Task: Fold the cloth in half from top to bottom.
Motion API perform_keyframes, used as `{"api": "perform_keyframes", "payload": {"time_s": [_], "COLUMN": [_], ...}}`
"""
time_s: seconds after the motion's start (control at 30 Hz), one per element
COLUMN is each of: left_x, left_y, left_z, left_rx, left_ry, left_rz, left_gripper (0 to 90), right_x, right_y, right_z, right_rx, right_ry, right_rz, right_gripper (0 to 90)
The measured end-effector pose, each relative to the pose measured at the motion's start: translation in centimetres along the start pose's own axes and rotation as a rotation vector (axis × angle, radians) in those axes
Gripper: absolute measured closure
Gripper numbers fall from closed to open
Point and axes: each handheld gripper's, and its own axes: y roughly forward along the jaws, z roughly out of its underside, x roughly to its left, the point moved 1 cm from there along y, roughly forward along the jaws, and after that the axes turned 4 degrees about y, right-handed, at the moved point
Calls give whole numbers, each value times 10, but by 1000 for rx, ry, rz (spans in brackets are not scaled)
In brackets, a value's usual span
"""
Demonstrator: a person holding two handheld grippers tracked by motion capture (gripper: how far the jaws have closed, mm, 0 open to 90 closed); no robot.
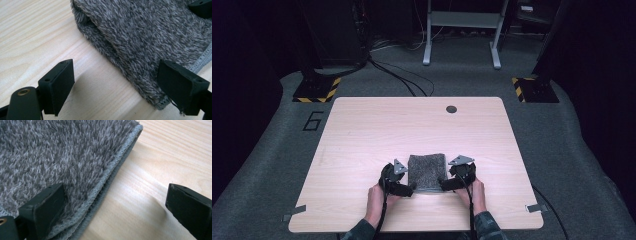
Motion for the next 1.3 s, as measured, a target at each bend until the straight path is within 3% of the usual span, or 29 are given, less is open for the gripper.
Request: {"api": "perform_keyframes", "payload": {"time_s": [0.37, 0.8, 0.93, 0.97, 1.1, 1.3], "left_x": [10, 8, 10, 11, 16, 34], "left_y": [6, 2, -10, -15, -31, -52], "left_z": [-3, -1, 1, 3, 13, 38], "left_rx": [-11, -22, -75, -86, -127, -114], "left_ry": [-46, -40, -64, -63, -108, -145], "left_rz": [-8, -24, -33, -35, -48, -123], "left_gripper": [147, 148, 139, 138, 127, 92], "right_x": [-4, -4, -11, -14, -26, -51], "right_y": [8, -16, -28, -33, -47, -61], "right_z": [-9, 3, 9, 11, 21, 46], "right_rx": [5, -25, -52, -60, -79, -63], "right_ry": [6, -3, 26, 54, 83, 130], "right_rz": [17, 42, 23, 12, 22, 84], "right_gripper": [13, 28, 29, 29, 30, 31]}}
